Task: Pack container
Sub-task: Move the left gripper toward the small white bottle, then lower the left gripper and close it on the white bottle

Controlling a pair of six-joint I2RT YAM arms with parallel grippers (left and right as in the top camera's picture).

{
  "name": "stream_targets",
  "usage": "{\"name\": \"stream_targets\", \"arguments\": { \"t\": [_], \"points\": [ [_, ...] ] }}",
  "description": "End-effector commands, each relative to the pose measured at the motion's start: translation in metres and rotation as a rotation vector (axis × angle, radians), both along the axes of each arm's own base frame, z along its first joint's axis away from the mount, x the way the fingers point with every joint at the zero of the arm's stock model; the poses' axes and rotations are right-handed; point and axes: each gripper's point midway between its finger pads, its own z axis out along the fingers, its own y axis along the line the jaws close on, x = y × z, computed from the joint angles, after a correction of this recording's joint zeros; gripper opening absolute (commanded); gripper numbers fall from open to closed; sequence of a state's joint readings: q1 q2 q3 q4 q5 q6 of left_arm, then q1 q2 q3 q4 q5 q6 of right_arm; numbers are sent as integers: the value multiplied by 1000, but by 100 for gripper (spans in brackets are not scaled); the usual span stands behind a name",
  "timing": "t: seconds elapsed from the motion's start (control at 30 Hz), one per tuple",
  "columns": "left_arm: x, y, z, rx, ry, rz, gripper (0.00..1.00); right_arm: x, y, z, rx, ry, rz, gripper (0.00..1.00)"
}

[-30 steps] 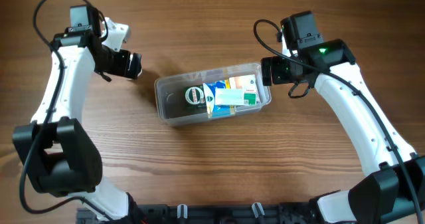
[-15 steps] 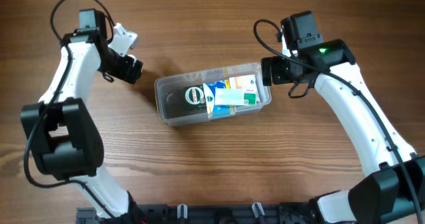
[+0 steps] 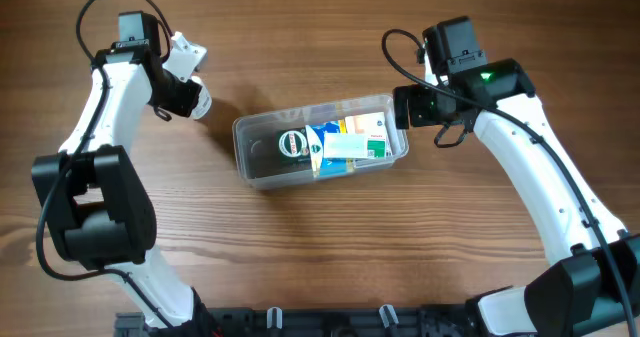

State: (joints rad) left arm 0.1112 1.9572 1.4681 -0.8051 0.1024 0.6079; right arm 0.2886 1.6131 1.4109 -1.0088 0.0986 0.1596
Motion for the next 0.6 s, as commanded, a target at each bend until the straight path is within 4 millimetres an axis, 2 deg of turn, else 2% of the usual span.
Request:
{"name": "stream_targets", "arguments": {
  "t": [0.0,0.1,0.13,0.17,0.57],
  "points": [
    [-2,0,-12,-8,33,39,25,5,-2,1,-11,-8,-6,100],
    [-1,0,-9,-14,26,64,22,5,-2,1,-11,-8,-5,100],
    [0,0,-4,-15,16,67,16,5,-2,1,-11,-8,-6,100],
    [0,0,-3,-15,14,71,15,5,-2,1,-11,-8,-6,100],
    [5,1,29,-59,-61,221,17,5,-2,1,-11,-8,-6,100]
  ]
}}
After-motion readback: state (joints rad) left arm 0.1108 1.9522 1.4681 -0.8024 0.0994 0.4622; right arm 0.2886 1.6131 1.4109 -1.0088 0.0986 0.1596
